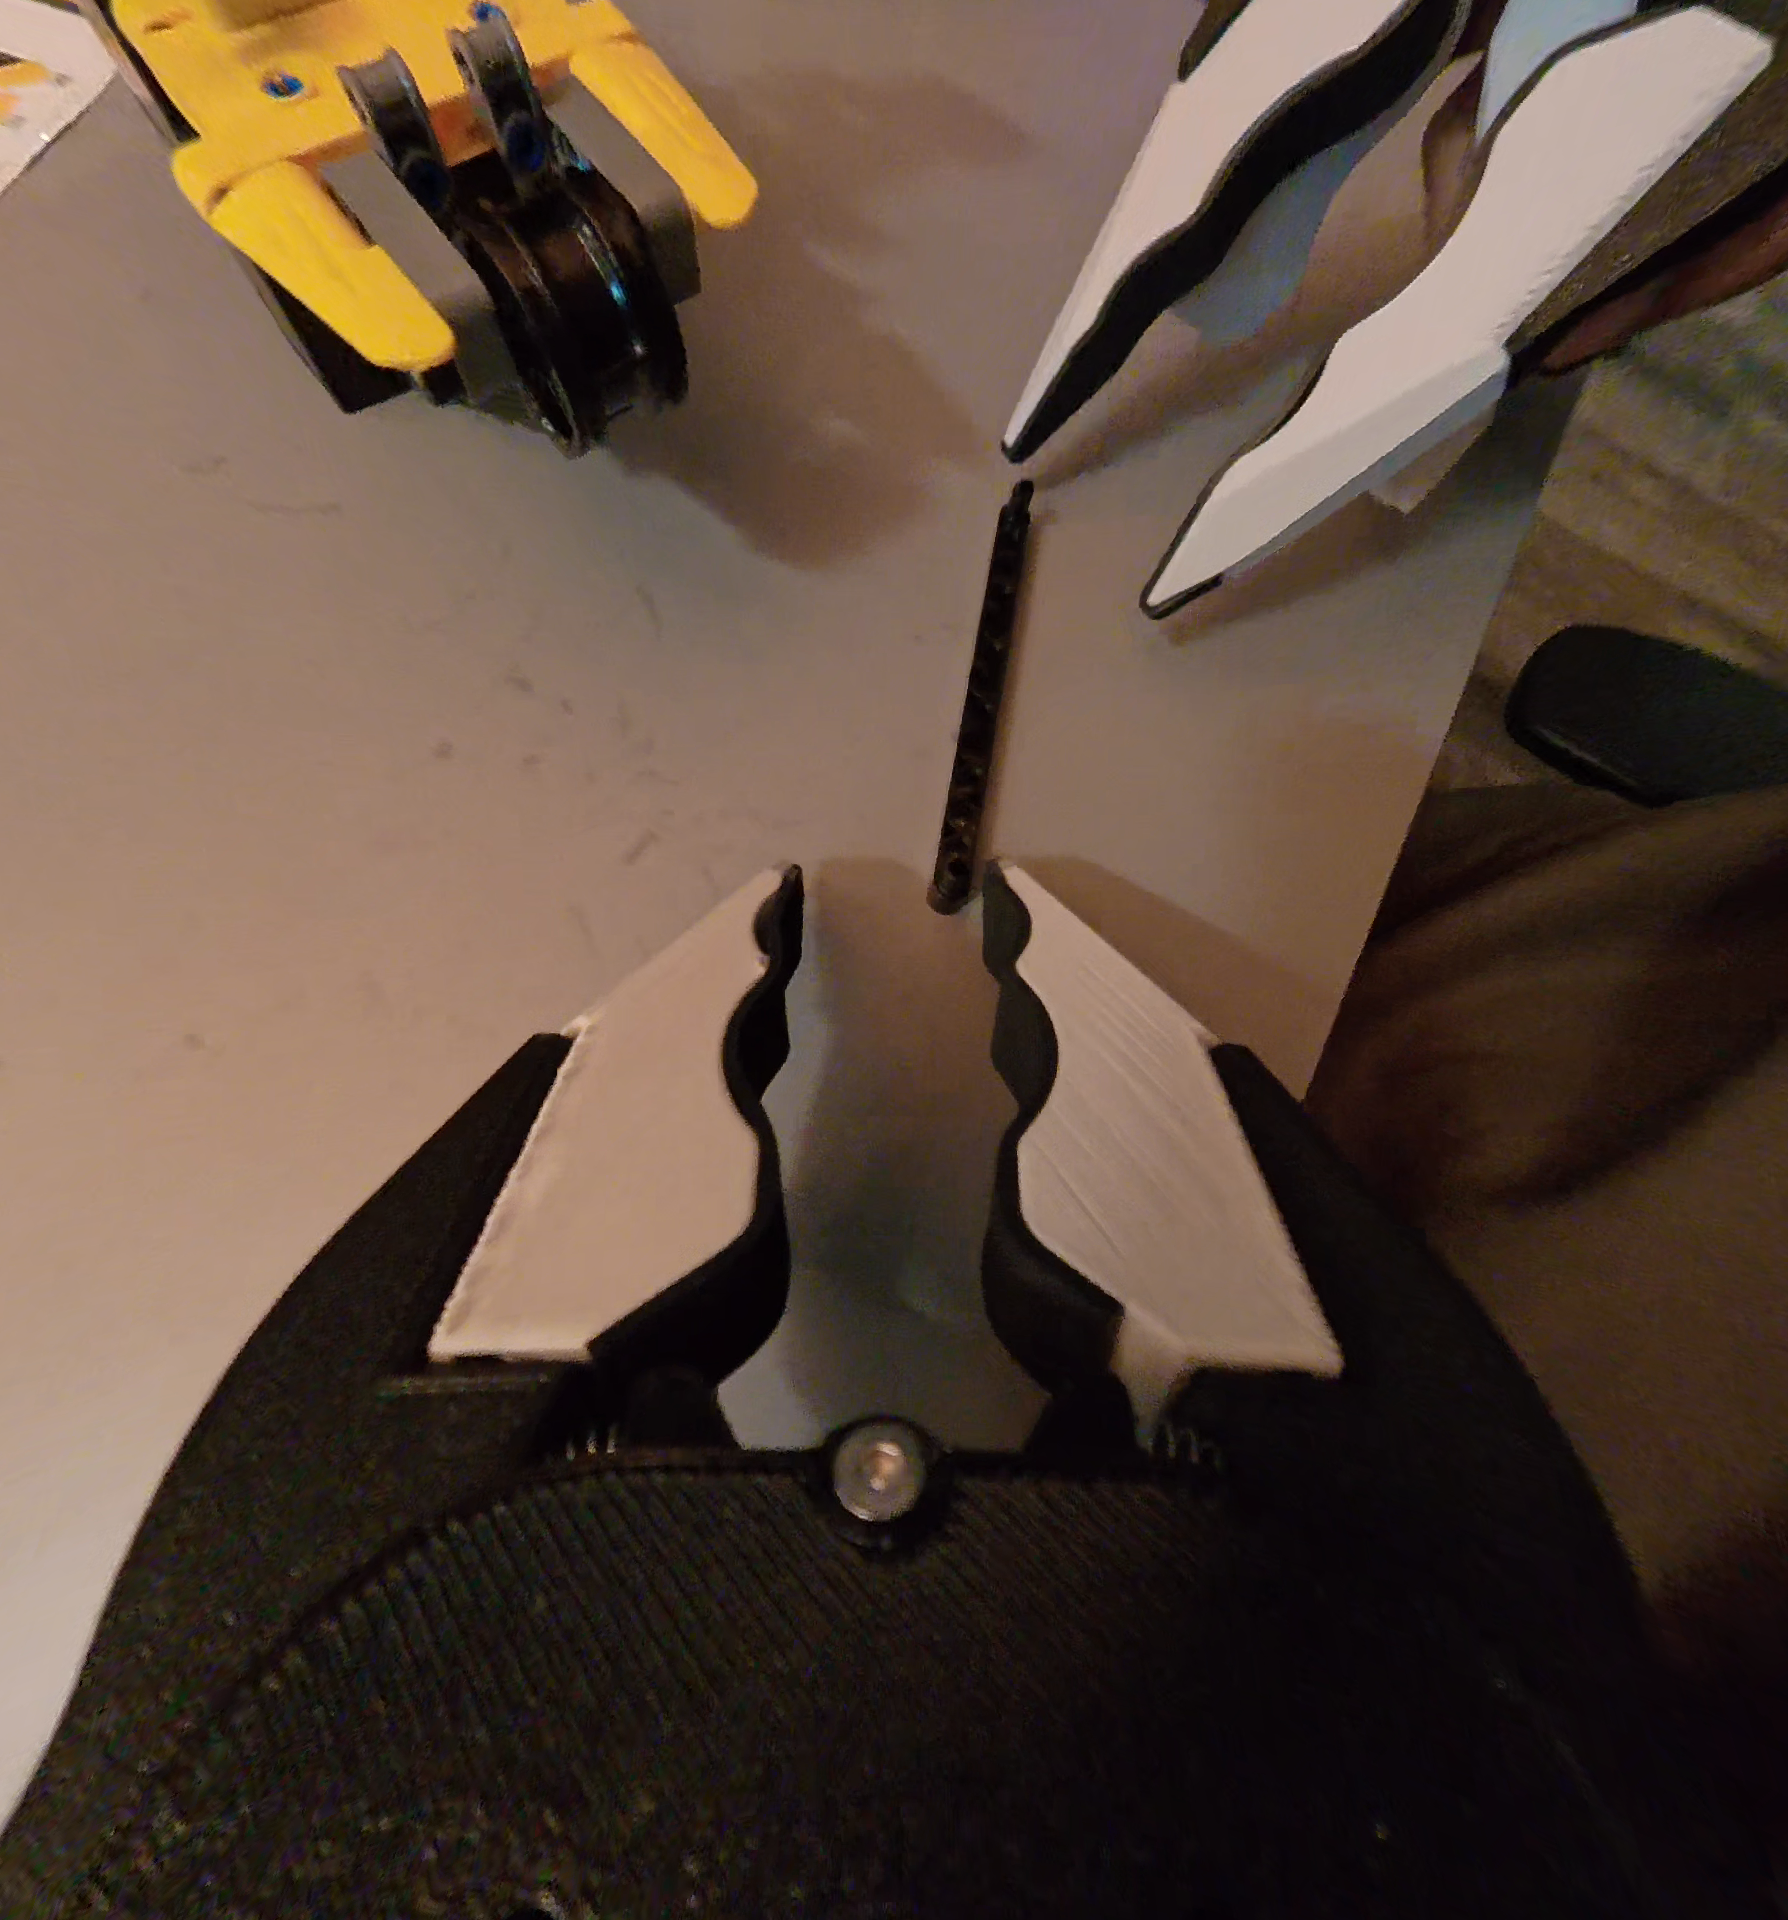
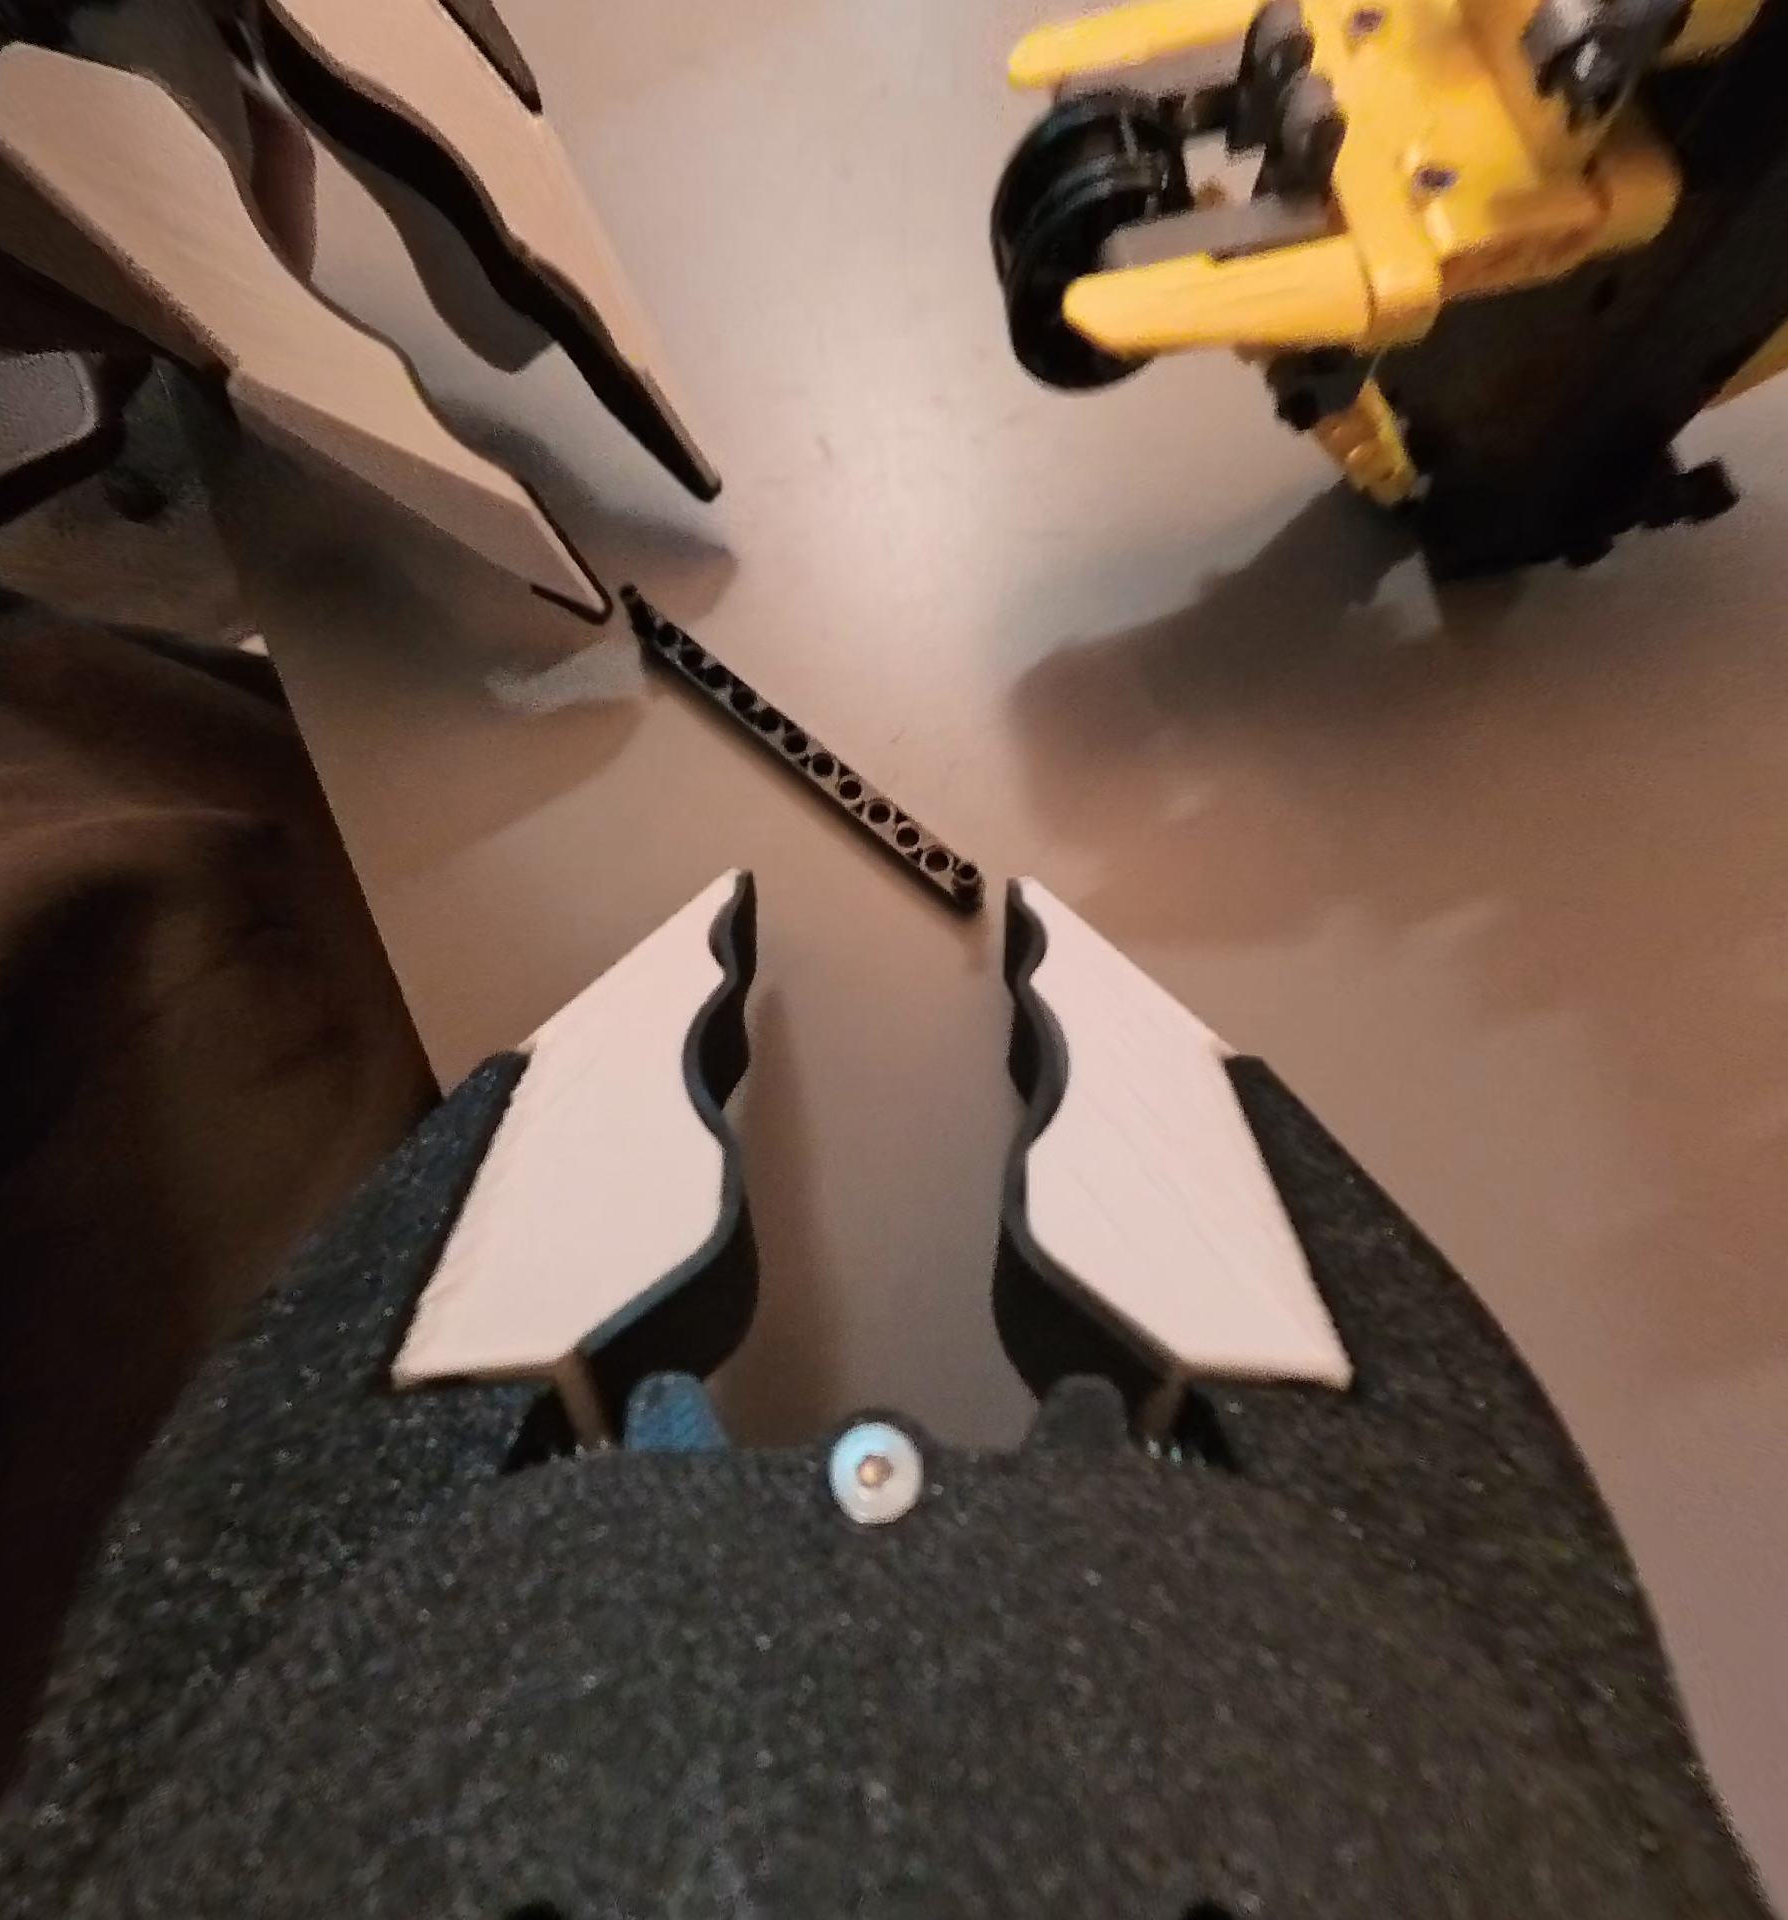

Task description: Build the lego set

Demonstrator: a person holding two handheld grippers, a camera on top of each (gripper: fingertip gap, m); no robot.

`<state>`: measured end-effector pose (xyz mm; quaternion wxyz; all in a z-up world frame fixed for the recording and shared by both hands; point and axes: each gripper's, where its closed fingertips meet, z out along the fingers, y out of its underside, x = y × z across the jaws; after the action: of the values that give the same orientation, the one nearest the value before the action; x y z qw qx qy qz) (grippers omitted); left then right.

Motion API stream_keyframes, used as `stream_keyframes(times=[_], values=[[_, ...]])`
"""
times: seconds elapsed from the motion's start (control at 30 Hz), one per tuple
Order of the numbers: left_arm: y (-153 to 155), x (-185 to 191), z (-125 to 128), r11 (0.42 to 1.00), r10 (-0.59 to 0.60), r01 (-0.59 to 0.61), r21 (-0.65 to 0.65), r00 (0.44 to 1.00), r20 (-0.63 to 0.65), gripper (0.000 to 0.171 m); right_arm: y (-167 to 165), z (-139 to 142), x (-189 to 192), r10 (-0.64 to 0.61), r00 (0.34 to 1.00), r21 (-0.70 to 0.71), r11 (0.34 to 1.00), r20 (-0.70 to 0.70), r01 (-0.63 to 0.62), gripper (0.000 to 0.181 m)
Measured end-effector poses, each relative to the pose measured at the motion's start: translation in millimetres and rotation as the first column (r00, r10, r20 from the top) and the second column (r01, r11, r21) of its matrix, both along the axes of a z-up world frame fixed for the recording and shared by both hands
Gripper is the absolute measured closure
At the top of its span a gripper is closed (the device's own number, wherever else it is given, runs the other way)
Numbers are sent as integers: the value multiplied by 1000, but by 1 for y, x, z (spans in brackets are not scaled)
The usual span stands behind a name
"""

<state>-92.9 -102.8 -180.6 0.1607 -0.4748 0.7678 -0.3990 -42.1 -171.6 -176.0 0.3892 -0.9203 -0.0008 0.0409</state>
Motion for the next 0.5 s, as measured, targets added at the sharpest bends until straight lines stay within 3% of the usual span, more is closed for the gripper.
stream_keyframes(times=[0.2,0.5], values=[[-1,-5,5,999,8,-8,-42,1000,10,143,21,15,-18,79,995,98,992,54,-84,140],[-10,-8,1,1000,0,-1,20,1000,19,156,42,-4,-38,149,982,61,986,115,-157,149]])
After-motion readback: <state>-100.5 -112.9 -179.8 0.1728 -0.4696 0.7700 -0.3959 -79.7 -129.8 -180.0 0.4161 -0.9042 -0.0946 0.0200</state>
